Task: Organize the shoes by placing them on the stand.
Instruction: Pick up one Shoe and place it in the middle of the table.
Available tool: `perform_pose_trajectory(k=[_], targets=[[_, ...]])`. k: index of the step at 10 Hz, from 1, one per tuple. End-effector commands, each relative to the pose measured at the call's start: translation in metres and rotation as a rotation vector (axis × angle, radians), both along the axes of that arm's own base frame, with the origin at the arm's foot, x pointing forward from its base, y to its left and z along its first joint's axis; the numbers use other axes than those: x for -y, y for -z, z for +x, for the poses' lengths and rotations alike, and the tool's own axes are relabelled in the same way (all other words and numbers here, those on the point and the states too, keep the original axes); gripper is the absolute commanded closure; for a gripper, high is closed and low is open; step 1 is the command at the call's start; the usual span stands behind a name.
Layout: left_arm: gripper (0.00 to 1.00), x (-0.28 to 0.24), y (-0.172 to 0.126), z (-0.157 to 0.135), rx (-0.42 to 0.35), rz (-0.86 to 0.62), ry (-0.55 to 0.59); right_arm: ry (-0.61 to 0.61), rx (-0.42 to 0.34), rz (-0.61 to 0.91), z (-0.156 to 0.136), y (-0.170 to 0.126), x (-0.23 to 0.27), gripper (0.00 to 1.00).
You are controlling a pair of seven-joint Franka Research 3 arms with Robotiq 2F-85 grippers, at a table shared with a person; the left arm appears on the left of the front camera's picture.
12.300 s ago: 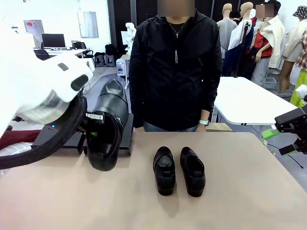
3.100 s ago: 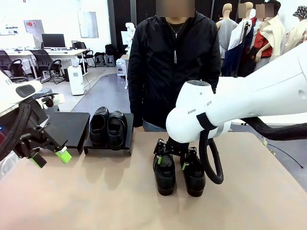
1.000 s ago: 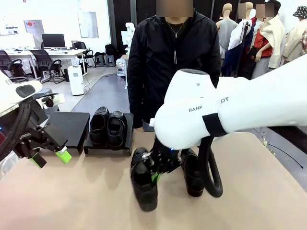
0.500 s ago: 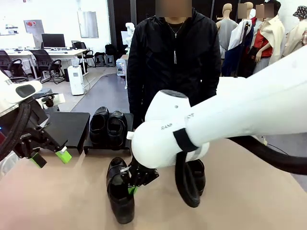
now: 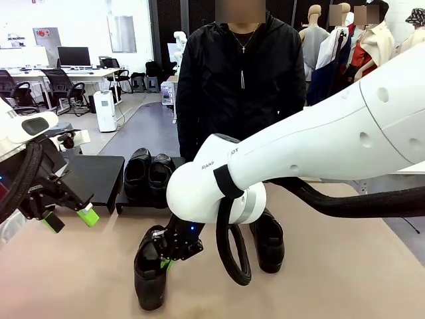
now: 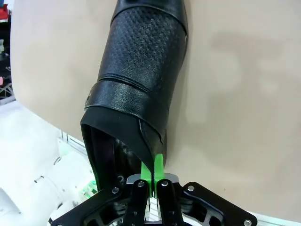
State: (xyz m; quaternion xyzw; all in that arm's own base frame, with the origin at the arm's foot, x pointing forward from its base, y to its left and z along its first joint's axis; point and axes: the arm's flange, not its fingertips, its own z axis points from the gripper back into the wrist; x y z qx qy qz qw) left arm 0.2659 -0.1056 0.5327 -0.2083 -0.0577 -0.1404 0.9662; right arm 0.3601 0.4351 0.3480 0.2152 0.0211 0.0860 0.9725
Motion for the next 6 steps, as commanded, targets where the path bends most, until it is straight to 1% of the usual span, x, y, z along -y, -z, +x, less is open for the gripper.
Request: perform_pose_trajectory(k=[1, 2, 3, 4, 5, 6], targets=[[0.00, 0.000, 0.001, 0.001, 0.007, -0.018, 0.006, -0.030, -0.025, 0.031, -0.001, -0.007, -0.002, 0.41], [0.00, 0.000, 0.001, 0.001, 0.007, -0.018, 0.006, -0.024, -0.027, 0.033, -0.001, -0.007, 0.000, 0.00], [0.00, 0.000, 0.001, 0.001, 0.007, -0.018, 0.006, -0.018, -0.031, 0.050, 0.000, -0.010, 0.005, 0.00], [0.00, 0.000, 0.001, 0.001, 0.007, -0.018, 0.006, -0.012, -0.020, 0.078, 0.001, -0.020, 0.019, 0.00], [0.00, 0.000, 0.001, 0.001, 0.007, -0.018, 0.006, 0.000, -0.007, 0.120, 0.004, -0.039, 0.050, 0.00], [0.00, 0.000, 0.001, 0.001, 0.007, -0.018, 0.006, 0.028, -0.005, 0.146, 0.010, -0.061, 0.096, 0.00]])
